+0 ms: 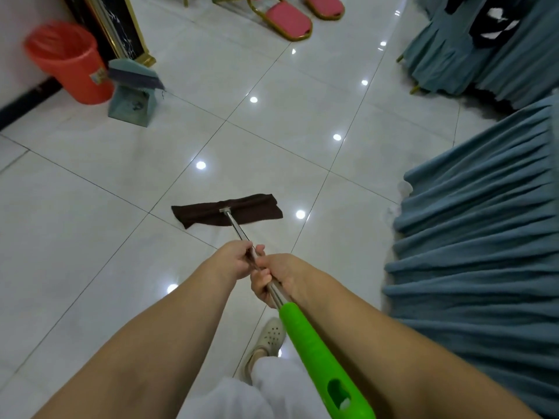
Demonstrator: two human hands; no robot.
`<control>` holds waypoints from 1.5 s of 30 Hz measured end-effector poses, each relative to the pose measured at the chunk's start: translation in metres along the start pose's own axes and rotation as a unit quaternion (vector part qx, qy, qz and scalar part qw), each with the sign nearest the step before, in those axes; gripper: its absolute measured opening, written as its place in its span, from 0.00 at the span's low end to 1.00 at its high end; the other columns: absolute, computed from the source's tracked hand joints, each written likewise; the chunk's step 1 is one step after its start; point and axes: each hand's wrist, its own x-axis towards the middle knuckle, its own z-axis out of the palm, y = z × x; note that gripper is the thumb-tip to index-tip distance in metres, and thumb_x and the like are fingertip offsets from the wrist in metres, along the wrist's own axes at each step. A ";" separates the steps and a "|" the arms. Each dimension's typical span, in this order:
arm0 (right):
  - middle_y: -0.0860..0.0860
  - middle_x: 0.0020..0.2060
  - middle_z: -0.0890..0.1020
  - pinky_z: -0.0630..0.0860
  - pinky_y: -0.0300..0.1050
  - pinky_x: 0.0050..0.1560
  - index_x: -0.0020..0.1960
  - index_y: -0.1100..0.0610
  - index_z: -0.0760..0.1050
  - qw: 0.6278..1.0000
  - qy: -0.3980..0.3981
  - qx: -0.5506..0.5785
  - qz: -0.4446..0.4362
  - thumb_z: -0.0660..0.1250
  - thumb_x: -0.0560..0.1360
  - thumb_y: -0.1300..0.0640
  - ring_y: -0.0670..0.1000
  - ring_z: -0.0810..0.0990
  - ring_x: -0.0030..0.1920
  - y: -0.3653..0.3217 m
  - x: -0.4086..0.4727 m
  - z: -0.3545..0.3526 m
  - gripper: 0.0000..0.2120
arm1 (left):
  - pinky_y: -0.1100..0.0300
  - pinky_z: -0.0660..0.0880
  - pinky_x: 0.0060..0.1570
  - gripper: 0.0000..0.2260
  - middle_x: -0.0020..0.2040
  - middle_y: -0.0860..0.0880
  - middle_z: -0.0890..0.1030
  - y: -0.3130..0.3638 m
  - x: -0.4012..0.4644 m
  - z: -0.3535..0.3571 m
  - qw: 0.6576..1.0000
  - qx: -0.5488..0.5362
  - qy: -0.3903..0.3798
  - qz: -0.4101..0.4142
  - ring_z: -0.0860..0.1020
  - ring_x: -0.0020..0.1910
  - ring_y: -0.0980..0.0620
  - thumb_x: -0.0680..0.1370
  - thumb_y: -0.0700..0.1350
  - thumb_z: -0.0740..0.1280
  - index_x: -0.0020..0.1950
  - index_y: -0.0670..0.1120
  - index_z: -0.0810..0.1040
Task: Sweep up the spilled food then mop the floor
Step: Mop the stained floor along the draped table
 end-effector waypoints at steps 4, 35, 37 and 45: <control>0.48 0.25 0.68 0.60 0.29 0.14 0.44 0.49 0.75 1.000 0.008 0.019 -0.013 0.56 0.81 0.61 0.44 0.63 0.14 0.047 -0.002 -0.001 0.13 | 0.64 0.74 0.19 0.12 0.36 0.42 0.72 -0.025 -0.012 -0.032 1.000 0.028 0.001 -0.006 0.69 0.30 0.52 0.83 0.41 0.53 0.64 0.38 0.68; 0.50 0.16 0.64 0.60 0.29 0.13 0.38 0.48 0.75 0.997 -0.022 0.066 0.014 0.53 0.81 0.63 0.44 0.61 0.13 0.429 -0.072 -0.110 0.19 | 0.65 0.74 0.21 0.15 0.39 0.38 0.75 -0.328 -0.148 -0.247 0.996 0.088 0.036 -0.001 0.71 0.30 0.50 0.83 0.38 0.53 0.69 0.37 0.62; 0.49 0.16 0.64 0.59 0.28 0.13 0.38 0.48 0.74 0.997 -0.024 0.069 0.016 0.53 0.81 0.62 0.44 0.61 0.13 0.457 -0.084 -0.128 0.19 | 0.65 0.75 0.21 0.16 0.39 0.39 0.75 -0.360 -0.156 -0.258 0.994 0.102 0.037 -0.005 0.71 0.30 0.50 0.83 0.38 0.52 0.70 0.36 0.61; 0.49 0.21 0.66 0.59 0.29 0.12 0.37 0.47 0.73 0.996 -0.023 0.087 0.019 0.54 0.81 0.62 0.44 0.61 0.12 0.551 -0.131 -0.174 0.19 | 0.63 0.74 0.18 0.13 0.39 0.39 0.74 -0.457 -0.191 -0.292 0.991 0.124 0.037 -0.017 0.70 0.30 0.50 0.83 0.40 0.51 0.67 0.38 0.63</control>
